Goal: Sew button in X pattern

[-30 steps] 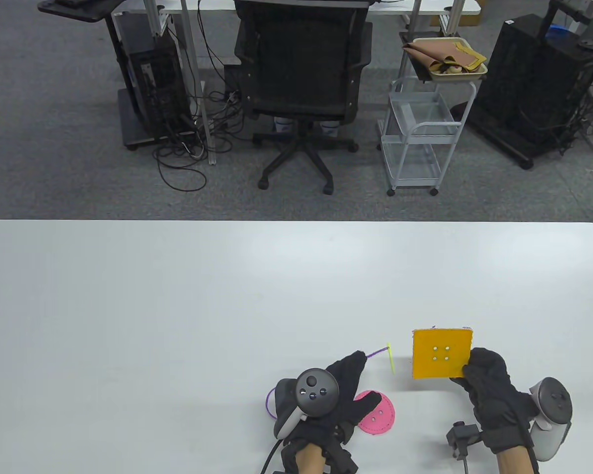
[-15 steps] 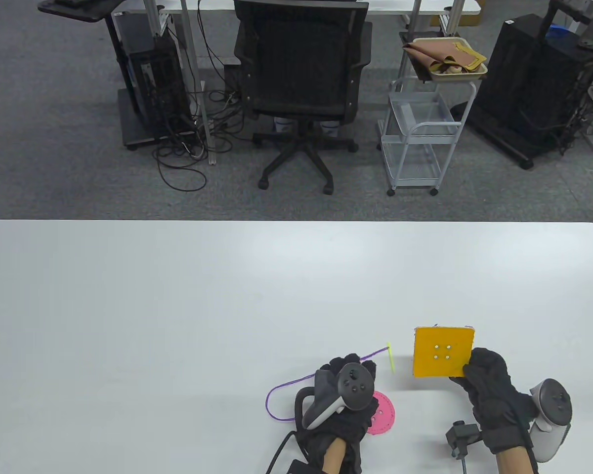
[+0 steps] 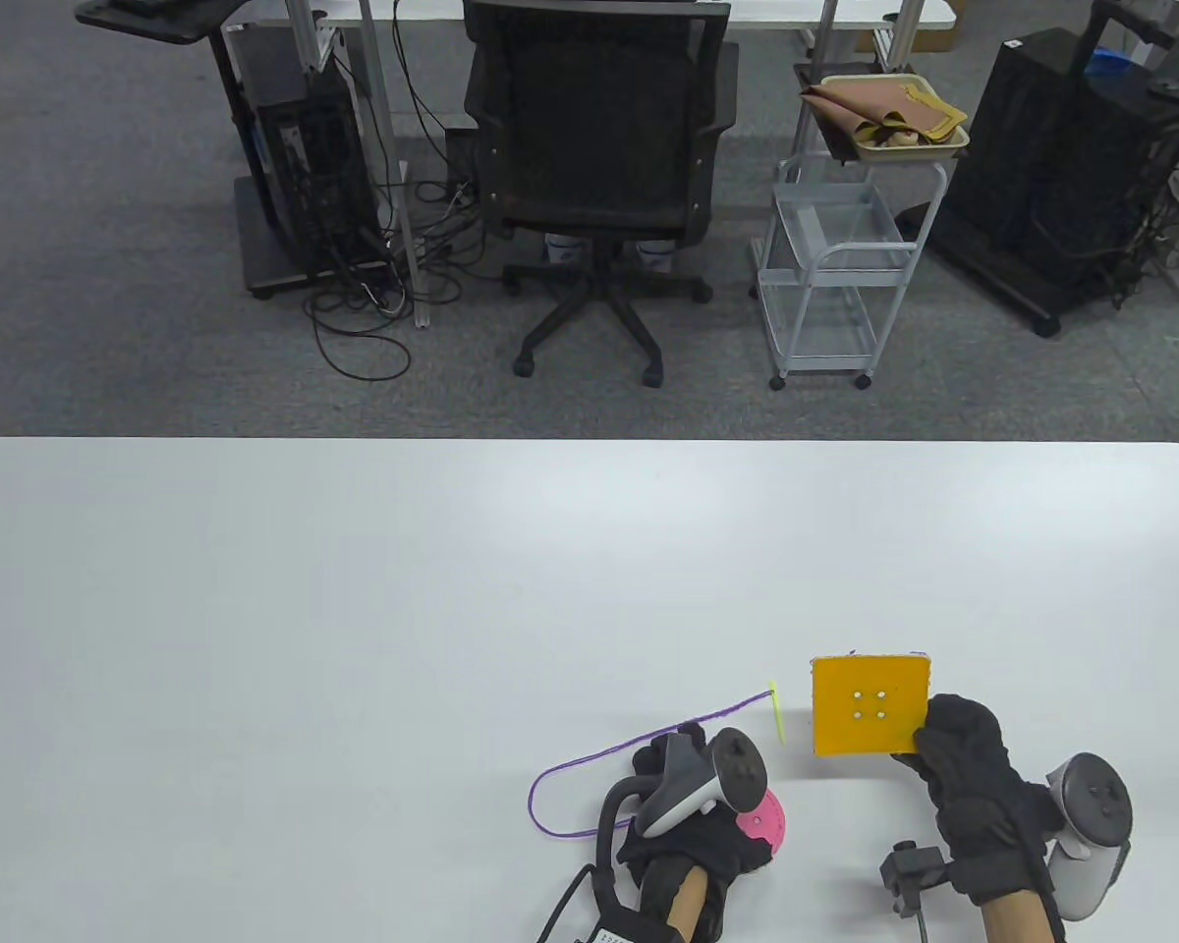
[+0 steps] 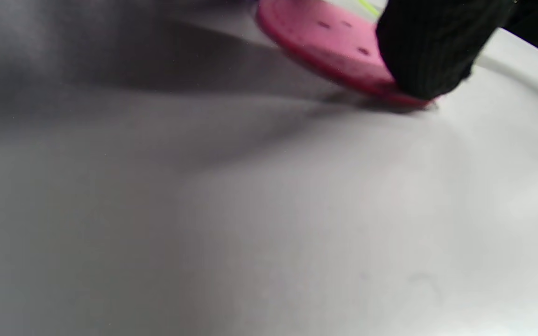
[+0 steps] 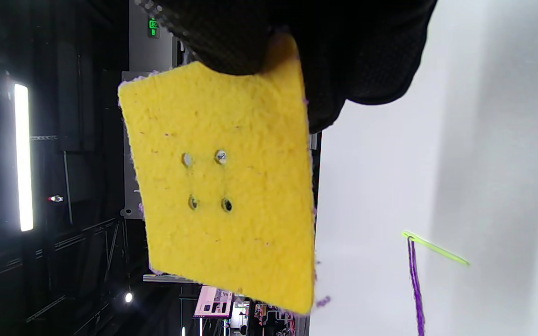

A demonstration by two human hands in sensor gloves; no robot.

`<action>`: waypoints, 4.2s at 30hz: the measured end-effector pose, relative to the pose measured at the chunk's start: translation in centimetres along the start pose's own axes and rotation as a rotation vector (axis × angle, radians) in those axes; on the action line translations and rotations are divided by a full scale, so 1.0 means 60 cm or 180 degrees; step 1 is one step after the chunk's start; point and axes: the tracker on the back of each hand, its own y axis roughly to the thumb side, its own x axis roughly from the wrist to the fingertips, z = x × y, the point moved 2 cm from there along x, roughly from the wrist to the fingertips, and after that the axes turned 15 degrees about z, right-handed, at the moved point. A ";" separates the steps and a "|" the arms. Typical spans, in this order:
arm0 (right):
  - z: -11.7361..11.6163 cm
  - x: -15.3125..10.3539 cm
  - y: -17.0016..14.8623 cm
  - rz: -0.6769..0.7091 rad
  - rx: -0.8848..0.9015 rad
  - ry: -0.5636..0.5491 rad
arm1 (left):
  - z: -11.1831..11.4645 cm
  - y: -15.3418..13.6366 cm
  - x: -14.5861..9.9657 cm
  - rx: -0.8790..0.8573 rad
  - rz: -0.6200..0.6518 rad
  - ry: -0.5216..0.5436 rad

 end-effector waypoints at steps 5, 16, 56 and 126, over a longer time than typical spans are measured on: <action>0.000 0.000 0.000 0.0012 -0.0010 0.0009 | 0.001 0.000 0.001 -0.0051 -0.0004 -0.0004; -0.004 0.000 -0.003 0.0001 -0.0059 0.0043 | -0.004 -0.006 0.003 -0.0163 0.0018 0.0072; -0.005 -0.002 -0.005 -0.0023 -0.0081 0.0025 | -0.073 0.019 -0.067 0.0380 0.0295 0.1784; -0.110 -0.033 0.011 0.0178 0.0468 0.0933 | -0.089 -0.003 -0.132 -0.2094 0.1642 0.3121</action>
